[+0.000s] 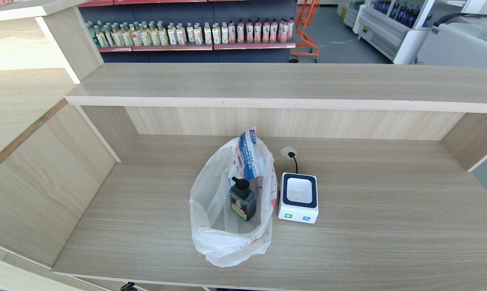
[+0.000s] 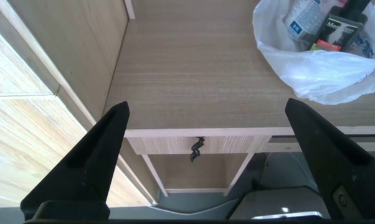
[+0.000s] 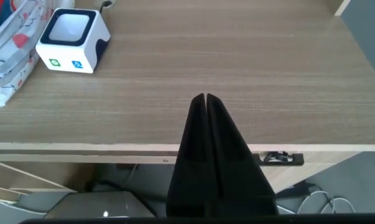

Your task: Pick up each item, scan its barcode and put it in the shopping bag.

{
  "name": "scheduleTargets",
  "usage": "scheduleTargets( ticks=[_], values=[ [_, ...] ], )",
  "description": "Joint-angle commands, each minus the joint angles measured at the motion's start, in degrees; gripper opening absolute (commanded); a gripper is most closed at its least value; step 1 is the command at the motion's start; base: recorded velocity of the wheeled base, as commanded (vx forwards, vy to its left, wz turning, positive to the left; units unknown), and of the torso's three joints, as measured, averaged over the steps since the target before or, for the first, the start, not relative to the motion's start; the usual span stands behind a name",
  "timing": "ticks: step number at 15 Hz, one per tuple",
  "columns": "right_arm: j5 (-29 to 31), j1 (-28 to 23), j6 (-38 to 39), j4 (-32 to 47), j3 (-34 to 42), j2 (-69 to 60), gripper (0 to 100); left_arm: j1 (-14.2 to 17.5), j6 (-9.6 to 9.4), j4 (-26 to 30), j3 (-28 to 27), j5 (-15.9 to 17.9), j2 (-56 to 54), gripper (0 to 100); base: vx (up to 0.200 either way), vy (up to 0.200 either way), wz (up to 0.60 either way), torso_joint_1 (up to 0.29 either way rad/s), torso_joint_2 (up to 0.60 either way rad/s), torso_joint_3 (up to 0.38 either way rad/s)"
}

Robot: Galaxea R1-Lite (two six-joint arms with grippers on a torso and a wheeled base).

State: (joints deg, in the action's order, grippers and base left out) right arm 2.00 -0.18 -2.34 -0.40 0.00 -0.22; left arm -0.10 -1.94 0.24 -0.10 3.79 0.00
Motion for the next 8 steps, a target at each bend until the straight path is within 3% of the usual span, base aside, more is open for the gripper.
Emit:
scheduleTargets(
  ticks=[1, 5, 8],
  values=[
    [0.02, 0.01, -0.03, -0.04, 0.00, 0.22, 0, 0.01, 0.00, 0.02, 0.01, -0.01, 0.09, 100, 0.000, -0.200, 0.00, 0.007, 0.00, -0.002],
    [0.02, 0.01, -0.03, -0.04, 0.00, 0.22, 0, 0.01, 0.00, 0.02, 0.01, -0.01, 0.09, 100, 0.000, -0.200, 0.00, 0.007, 0.00, 0.006],
    [0.02, 0.01, -0.03, -0.04, 0.00, 0.22, 0, 0.01, 0.09, 0.02, 0.01, -0.01, 0.09, 100, 0.000, 0.000, 0.00, 0.000, 0.00, 0.000]
  ],
)
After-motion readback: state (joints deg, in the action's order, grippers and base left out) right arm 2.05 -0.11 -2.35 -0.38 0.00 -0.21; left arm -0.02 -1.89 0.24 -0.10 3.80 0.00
